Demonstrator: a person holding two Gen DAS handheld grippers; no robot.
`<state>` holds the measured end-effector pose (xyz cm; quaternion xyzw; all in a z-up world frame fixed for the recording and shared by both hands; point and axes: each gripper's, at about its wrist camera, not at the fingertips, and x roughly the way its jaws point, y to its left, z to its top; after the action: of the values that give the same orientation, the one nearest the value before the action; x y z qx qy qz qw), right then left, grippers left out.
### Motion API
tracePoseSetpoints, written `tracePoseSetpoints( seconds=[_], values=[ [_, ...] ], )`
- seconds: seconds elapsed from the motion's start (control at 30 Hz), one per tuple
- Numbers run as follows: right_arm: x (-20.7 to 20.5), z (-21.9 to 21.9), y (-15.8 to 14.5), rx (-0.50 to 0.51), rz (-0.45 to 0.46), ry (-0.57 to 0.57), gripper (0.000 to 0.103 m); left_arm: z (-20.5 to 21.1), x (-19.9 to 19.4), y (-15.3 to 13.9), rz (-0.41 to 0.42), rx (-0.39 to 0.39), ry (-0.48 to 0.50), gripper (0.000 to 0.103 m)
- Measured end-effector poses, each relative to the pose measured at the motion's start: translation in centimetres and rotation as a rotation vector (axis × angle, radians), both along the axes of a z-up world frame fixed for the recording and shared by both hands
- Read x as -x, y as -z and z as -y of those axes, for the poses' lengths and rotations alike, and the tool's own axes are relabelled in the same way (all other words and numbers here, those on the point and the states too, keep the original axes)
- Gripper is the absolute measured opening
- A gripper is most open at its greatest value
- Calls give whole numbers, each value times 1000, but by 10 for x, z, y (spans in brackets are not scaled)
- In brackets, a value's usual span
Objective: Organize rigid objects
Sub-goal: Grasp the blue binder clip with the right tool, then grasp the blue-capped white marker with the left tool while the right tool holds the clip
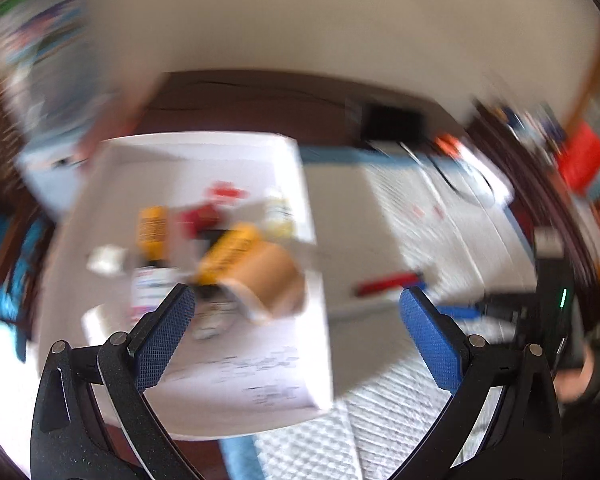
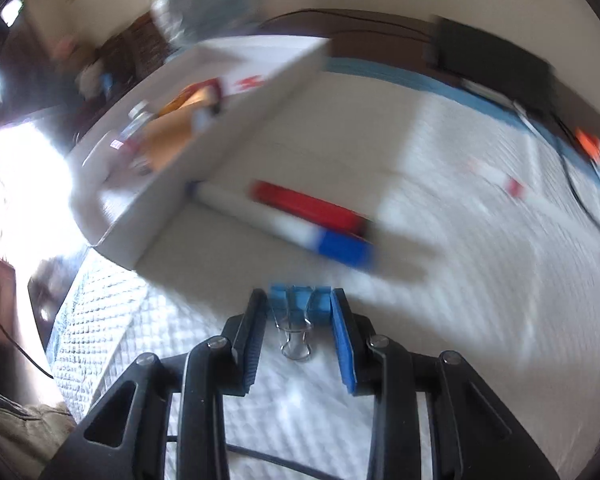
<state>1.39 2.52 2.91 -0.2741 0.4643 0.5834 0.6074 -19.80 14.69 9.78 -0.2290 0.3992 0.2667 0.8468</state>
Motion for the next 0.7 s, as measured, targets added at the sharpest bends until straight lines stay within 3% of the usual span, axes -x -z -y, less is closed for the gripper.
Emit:
tracePoseSetpoints(
  seconds=[0.07,0.2,0.27,0.5,0.7],
  values=[
    [-16,22,-7,-27,-36,63,31,12,-27,6,-45,0,129,103],
    [-40,53,-20,-79,-51,147,32,25,-73,27,-168,-14,275,97],
    [-48,65,-25,-100,-49,174,32,24,-87,38,-219,6,302,89],
    [-61,89,-30,-141,-65,226,32,34,-113,66,-378,-4,360,88],
    [-69,95,-34,-166,-99,253,32,34,-109,80,-425,32,342,87]
  ],
)
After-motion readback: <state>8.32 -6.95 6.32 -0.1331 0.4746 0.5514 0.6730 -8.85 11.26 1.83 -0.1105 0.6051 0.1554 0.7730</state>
